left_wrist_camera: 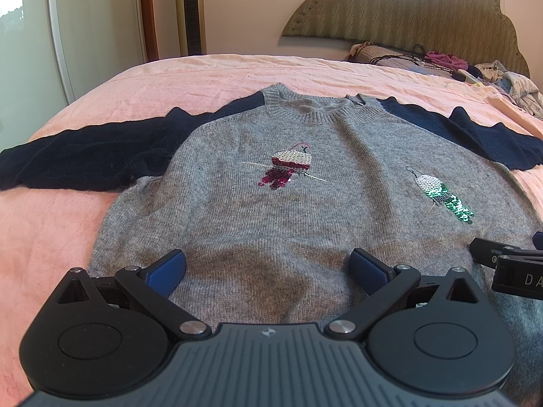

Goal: Fold small clothes

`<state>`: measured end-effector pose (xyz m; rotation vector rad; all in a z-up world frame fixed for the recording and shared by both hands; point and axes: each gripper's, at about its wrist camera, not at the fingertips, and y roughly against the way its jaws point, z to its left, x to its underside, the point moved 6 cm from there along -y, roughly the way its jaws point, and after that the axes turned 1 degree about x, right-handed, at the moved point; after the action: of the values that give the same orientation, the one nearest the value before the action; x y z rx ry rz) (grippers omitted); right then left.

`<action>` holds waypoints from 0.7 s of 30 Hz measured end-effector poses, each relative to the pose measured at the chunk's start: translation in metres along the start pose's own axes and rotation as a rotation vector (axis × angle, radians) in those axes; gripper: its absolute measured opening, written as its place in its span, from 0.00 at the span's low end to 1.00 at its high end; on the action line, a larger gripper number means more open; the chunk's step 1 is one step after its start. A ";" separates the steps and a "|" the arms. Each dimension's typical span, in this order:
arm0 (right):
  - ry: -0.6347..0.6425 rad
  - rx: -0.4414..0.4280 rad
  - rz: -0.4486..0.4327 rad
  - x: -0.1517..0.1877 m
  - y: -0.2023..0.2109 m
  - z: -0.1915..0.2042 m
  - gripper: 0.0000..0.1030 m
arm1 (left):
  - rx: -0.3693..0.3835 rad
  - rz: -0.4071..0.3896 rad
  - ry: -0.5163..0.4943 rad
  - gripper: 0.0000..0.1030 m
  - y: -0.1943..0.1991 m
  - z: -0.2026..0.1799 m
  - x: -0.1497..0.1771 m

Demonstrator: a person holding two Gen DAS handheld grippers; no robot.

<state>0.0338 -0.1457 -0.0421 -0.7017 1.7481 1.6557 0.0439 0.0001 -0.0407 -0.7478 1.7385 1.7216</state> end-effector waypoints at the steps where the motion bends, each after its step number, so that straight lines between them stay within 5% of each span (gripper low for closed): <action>1: 0.000 0.000 0.000 0.000 0.000 0.000 1.00 | 0.000 0.000 0.000 1.00 0.000 0.000 0.000; 21: 0.000 0.000 0.000 0.000 0.000 0.000 1.00 | -0.014 -0.002 -0.002 1.00 -0.001 -0.002 0.000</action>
<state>0.0341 -0.1458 -0.0422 -0.7020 1.7484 1.6553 0.0444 -0.0017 -0.0412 -0.7538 1.7257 1.7349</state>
